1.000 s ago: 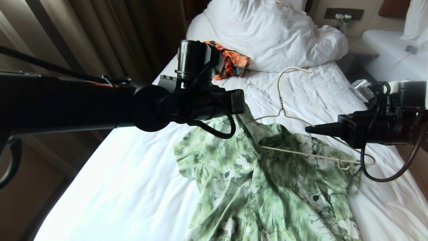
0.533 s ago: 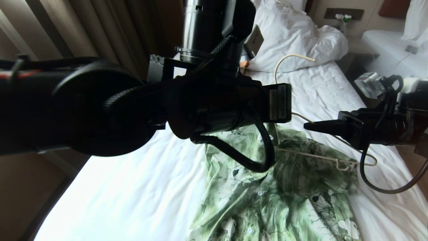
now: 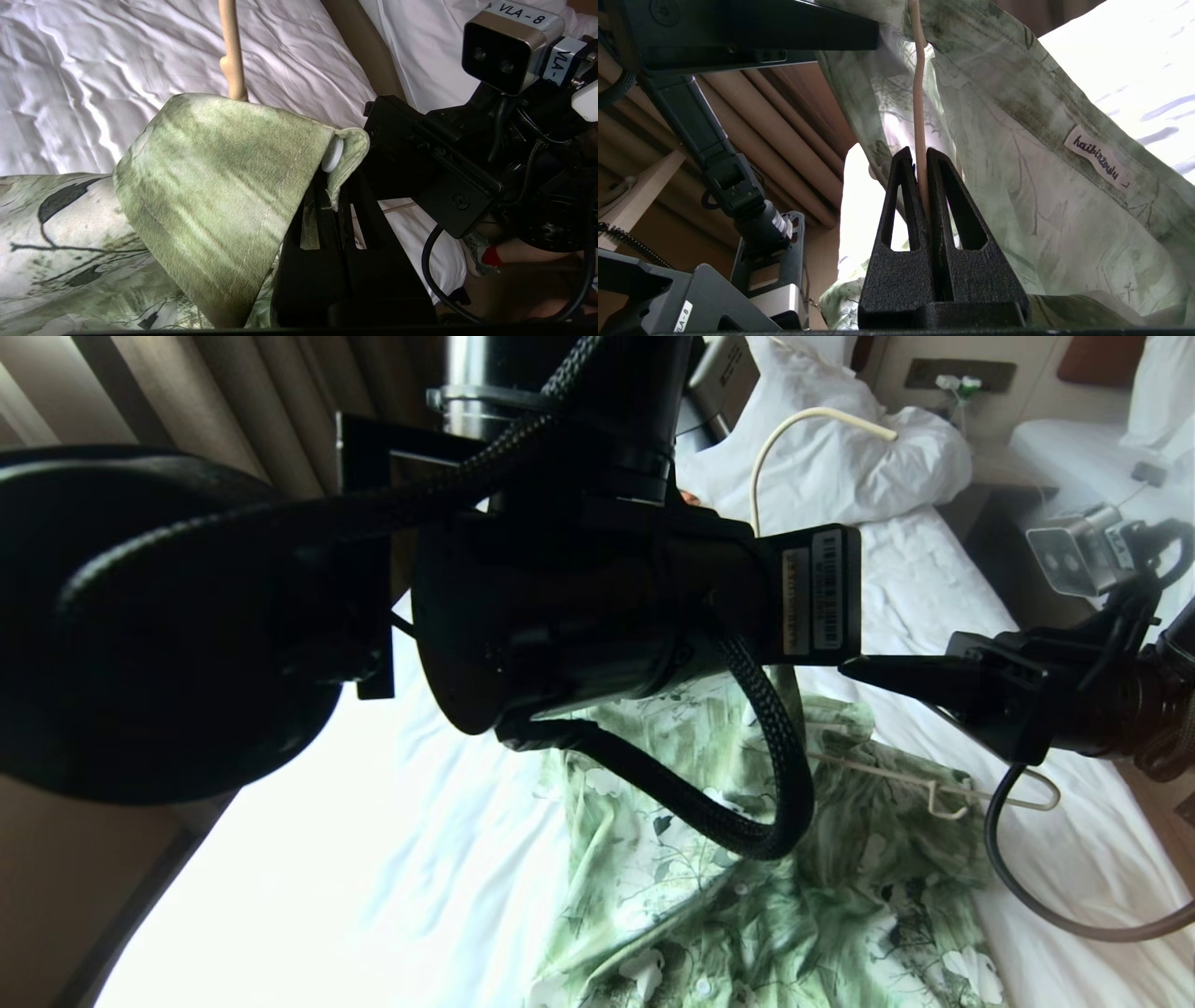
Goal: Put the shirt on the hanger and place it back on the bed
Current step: Hook one side of the shirt onto the hanger
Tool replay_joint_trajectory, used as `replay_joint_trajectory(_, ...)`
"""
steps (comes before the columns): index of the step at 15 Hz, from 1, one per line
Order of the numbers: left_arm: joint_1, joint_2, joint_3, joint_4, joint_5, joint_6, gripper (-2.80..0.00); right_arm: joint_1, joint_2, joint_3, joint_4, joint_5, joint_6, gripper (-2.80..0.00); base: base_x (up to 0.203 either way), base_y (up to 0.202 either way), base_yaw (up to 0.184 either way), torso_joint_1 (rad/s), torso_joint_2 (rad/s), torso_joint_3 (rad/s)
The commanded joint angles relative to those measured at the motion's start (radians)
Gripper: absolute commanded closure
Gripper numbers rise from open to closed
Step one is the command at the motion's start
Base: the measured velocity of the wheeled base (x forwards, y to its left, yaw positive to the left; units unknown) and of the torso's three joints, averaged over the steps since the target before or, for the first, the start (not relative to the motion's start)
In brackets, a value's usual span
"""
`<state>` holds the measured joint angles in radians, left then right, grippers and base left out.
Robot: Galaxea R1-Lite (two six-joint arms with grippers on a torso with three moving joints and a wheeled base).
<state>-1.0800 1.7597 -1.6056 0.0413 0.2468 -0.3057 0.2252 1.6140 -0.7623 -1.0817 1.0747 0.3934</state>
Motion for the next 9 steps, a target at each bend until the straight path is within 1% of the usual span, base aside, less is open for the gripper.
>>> replay_joint_trajectory(1, -0.003, -0.009, 0.009, 0.0, 0.0, -0.003, 0.0, 0.032, 0.01, 0.017, -0.015, -0.004, 0.004, 0.0, 0.0, 0.0, 0.0, 0.0, 0.0, 0.0)
replay_joint_trajectory(3, -0.039, -0.028, 0.024, -0.001, 0.001, -0.009, 0.0, 0.04, 0.015, 0.017, -0.015, -0.02, 0.004, 0.0, 0.0, 0.0, 0.0, 0.0, 0.0, 0.0)
replay_joint_trajectory(5, -0.082, -0.056, 0.072, -0.017, 0.002, -0.019, 0.0, 0.039, 0.025, 0.017, -0.016, -0.022, 0.004, 0.0, 0.0, 0.0, 0.0, 0.0, 0.0, 0.0)
replay_joint_trajectory(8, -0.095, -0.049, 0.124, -0.058, 0.003, -0.018, 0.0, 0.039, 0.057, 0.017, -0.047, -0.022, 0.004, 0.0, 0.0, 0.0, 0.0, 0.0, 0.0, 0.0)
replay_joint_trajectory(9, -0.095, -0.04, 0.142, -0.068, 0.002, -0.017, -2.8, 0.04, 0.072, 0.02, -0.064, -0.022, 0.004, 0.0, 0.0, 0.0, 0.0, 0.0, 0.0, 0.0)
